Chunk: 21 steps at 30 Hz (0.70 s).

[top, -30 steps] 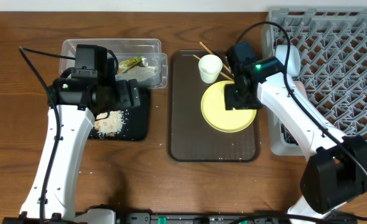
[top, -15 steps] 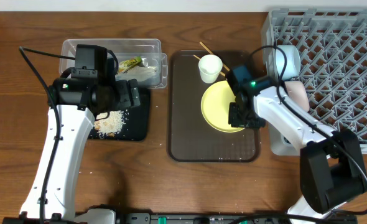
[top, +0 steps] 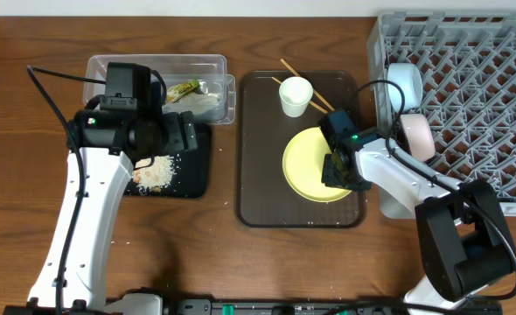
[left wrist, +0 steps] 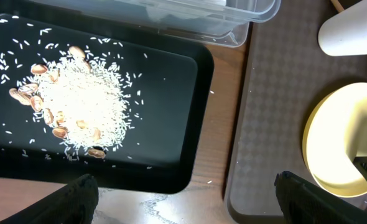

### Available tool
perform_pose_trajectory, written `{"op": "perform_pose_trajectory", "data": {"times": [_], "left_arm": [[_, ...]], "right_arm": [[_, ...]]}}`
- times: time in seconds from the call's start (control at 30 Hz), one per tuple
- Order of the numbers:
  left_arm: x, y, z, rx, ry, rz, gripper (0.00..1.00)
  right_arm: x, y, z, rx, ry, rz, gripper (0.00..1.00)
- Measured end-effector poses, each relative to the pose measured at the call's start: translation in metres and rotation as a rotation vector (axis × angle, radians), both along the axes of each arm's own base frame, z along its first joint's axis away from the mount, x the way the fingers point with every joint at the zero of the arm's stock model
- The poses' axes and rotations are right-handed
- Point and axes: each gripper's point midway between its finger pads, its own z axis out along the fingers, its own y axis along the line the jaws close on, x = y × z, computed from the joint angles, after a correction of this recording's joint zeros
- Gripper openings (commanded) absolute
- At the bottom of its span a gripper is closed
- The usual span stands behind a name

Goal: Sort waste into correct bins and load items into the dishwasher rack
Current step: 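Lower the right gripper onto the yellow plate edge and grip it, then slide the yellow plate toward the tray edge and lift it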

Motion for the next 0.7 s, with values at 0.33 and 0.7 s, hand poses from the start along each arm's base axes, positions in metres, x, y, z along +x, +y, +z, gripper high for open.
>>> {"op": "perform_pose_trajectory", "data": {"times": [0.33,0.7], "left_arm": [[0.0,0.0,0.0,0.0,0.0,0.0,0.93],[0.0,0.0,0.0,0.0,0.0,0.0,0.93]], "right_arm": [[0.022,0.028,0.002,0.034,-0.106,0.291,0.43],[-0.01,0.098,0.003,0.053,-0.118,0.732,0.46]]}}
